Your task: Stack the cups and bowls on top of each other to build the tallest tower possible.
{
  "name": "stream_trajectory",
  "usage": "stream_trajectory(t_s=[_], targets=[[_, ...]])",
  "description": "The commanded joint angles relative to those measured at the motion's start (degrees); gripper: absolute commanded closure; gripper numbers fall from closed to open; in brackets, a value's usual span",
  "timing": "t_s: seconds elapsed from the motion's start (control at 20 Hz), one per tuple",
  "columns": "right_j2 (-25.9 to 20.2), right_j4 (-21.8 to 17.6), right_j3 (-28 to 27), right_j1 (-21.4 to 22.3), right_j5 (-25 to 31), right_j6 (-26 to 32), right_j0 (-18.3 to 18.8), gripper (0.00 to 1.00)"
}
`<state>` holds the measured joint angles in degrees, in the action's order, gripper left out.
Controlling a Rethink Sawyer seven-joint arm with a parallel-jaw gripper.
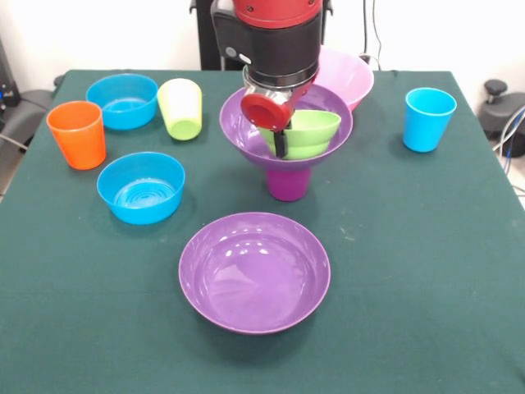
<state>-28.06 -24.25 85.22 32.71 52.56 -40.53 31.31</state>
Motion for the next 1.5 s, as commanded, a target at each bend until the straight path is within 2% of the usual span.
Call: stream_trajectory(t_s=[0.05, 0.8, 1.5], targets=[[3.7, 0.3, 1.5, -0.6, 4.8, -9.2, -2.0, 1.0], [5.5, 1.1, 3.9, 1.1, 3.8, -9.5, -2.7, 1.0], [6.9, 2.7, 4.4, 0.6, 3.5, -11.2, -4.8, 1.0]])
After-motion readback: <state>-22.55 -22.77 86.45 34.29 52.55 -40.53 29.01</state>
